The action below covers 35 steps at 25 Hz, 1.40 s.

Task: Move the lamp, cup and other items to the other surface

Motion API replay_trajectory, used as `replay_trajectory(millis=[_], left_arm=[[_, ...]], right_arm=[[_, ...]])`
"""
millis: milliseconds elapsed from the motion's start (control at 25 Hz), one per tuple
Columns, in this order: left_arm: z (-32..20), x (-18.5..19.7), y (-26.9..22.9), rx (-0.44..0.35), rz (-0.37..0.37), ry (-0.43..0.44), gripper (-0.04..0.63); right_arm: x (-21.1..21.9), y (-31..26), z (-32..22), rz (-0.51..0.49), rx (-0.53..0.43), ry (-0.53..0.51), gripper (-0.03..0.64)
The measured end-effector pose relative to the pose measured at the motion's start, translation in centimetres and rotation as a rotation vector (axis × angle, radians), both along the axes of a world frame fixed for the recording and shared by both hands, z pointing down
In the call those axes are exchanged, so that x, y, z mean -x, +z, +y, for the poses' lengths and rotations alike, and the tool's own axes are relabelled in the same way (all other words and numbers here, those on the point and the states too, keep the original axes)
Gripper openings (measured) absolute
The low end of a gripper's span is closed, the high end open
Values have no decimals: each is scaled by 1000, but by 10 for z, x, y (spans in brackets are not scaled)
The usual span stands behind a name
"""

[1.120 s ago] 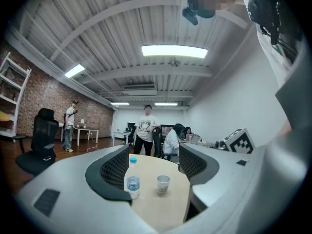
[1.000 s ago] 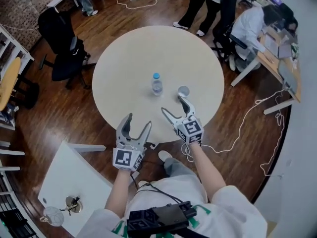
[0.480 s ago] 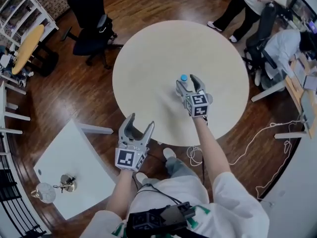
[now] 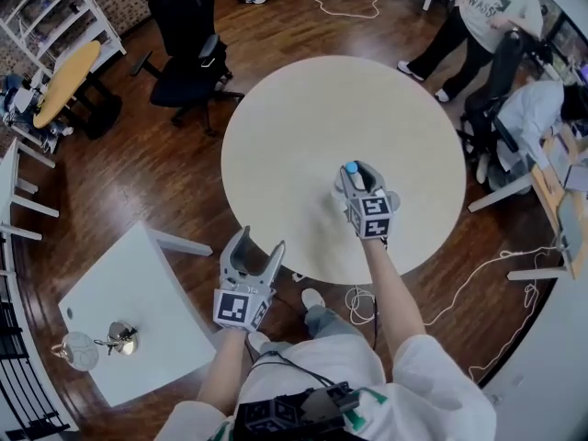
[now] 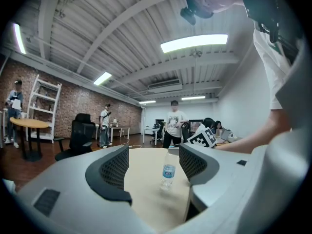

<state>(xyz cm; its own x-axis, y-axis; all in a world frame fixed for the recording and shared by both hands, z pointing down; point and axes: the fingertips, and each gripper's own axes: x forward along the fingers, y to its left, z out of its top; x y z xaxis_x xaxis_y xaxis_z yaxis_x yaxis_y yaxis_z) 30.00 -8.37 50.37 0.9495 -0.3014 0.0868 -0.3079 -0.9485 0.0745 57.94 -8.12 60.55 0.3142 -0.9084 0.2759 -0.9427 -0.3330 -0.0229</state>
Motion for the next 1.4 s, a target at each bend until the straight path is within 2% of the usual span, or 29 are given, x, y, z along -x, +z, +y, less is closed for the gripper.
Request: replay_trajectory(millis=[160,280,480,680,920,1040,1160,1400], left_arm=[[-2,16,-2,-54,23,0,313],[1,33,-7,-53,54,-24,313],[-12,82,-30,-56,95,-82,313],[-22,163,-35,-81,90,-191,311],[-42,252,-47,-94,115,-332,311],[-51,279,-47,-114,130,-384,311],[-56,307,-54,-114,141,-420,311],[-41,429,-42,-92,127,-653,311]], right_arm=[[49,-46,11,16,-66,-67,153],[99,-72,18,7,-92,-145,153],[182,-102,11,-28,-154,-244,153],[266,-116,12,-109,-190,-331,153],[363,-137,-17,-48,-227,-493,153],[401,-150,-36,-69,-232,-575,153],[433,-150,-54,-42,-245,-622,153],[554,-121,-84,-63,-190,-819,153]])
